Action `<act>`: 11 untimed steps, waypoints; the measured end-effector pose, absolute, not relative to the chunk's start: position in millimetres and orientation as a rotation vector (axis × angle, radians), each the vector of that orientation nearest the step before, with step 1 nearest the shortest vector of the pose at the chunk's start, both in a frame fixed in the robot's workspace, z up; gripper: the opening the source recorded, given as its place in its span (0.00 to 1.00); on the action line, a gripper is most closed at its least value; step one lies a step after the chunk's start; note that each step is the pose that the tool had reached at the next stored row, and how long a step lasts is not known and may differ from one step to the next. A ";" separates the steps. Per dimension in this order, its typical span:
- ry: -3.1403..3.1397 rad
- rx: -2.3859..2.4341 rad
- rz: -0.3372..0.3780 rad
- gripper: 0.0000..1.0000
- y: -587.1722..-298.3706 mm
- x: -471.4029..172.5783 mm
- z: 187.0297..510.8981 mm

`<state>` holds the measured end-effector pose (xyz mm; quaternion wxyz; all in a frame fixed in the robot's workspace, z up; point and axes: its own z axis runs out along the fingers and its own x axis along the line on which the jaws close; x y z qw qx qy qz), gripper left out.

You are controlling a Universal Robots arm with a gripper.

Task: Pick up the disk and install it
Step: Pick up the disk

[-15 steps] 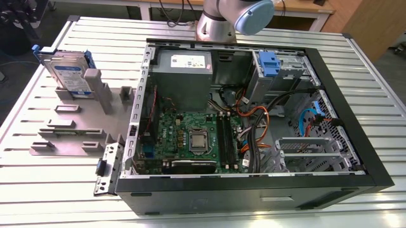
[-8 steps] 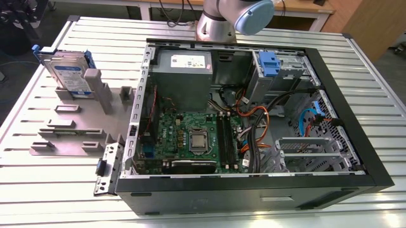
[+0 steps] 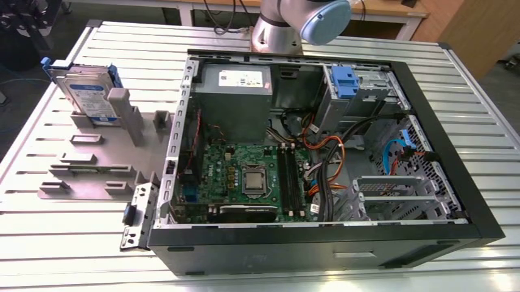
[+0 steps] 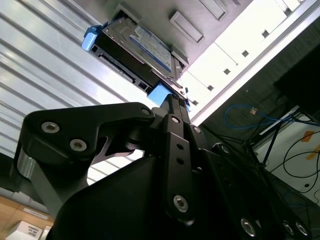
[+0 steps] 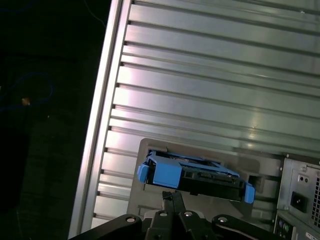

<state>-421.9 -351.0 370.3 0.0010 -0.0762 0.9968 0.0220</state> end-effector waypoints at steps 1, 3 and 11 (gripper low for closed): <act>3.129 -0.243 0.069 0.11 -351.0 -421.9 370.3; 3.129 -0.253 0.069 0.11 -351.0 -421.9 370.3; 3.124 -0.312 0.069 0.11 -351.0 -421.9 370.3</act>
